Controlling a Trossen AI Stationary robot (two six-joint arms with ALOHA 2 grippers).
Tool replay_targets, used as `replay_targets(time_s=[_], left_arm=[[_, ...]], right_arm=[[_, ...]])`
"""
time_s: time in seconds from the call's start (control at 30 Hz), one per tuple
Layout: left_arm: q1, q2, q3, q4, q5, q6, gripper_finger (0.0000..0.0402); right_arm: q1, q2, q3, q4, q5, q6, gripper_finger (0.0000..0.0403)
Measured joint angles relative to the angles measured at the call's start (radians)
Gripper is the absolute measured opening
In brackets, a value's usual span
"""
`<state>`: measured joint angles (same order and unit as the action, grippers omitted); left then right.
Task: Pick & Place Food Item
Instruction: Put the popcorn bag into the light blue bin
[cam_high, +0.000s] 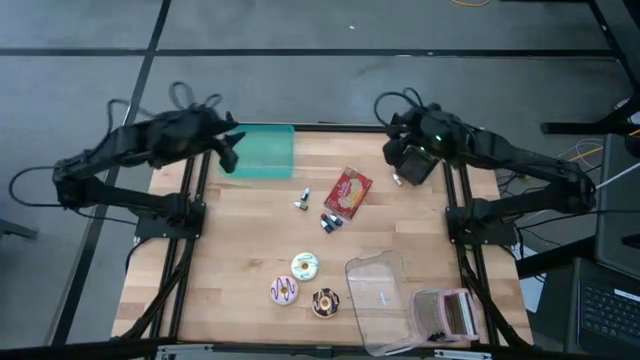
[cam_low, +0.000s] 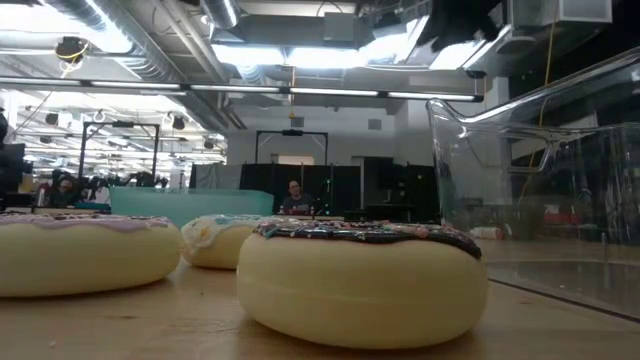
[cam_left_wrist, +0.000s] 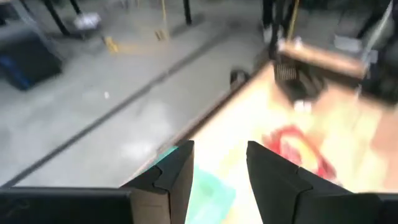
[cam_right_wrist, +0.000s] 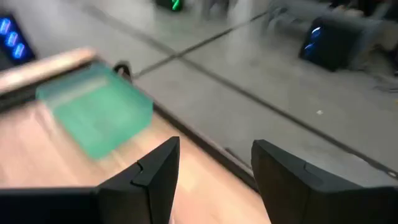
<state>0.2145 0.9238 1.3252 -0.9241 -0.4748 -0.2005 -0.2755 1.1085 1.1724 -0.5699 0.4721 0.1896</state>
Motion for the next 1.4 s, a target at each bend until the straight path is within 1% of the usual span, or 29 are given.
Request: replay_targets(time_s=[0.07,0.2,0.3,0.4,0.57,0.73,0.87,0.97,1.17,1.3,1.4], left_arm=[[0.035,0.065,0.029,-0.032,0.093,0.026,0.0144],[0.096,0.195,0.036,0.003,0.281,0.1,0.0144],[0.132,0.299,0.036,0.059,0.395,0.177,0.0144],[0.163,0.406,0.036,0.151,0.505,0.238,0.0144],[0.19,0.569,0.036,0.353,0.675,0.245,0.0144],[0.195,0.689,0.036,0.46,0.728,0.233,0.0144],[0.195,0.753,0.036,0.52,0.77,0.217,0.0144],[0.199,0.807,0.036,0.543,0.794,0.211,0.0144],[0.224,0.902,0.036,0.611,0.798,0.145,0.0144],[0.255,0.951,0.036,0.615,0.818,0.031,0.0144],[0.275,0.992,0.036,0.616,0.86,-0.036,0.0144]], right_arm=[[-0.046,0.03,0.011,0.005,-0.077,-0.02,0.0199],[-0.102,0.054,0.062,0.015,-0.173,-0.041,0.0199],[-0.114,0.05,0.124,0.021,-0.185,-0.09,0.0199],[-0.119,0.039,0.193,0.02,-0.185,-0.142,0.0199],[-0.125,0.032,0.295,0.001,-0.185,-0.176,0.0199],[-0.125,0.032,0.341,-0.042,-0.203,-0.178,0.0199],[-0.138,0.05,0.341,-0.158,-0.248,-0.145,0.0199],[-0.141,0.083,0.34,-0.23,-0.253,-0.127,0.0199],[-0.14,0.127,0.339,-0.212,-0.257,-0.126,0.0199],[-0.14,0.129,0.339,-0.202,-0.256,-0.126,0.0199],[-0.14,0.129,0.339,-0.195,-0.257,-0.126,0.0199]])
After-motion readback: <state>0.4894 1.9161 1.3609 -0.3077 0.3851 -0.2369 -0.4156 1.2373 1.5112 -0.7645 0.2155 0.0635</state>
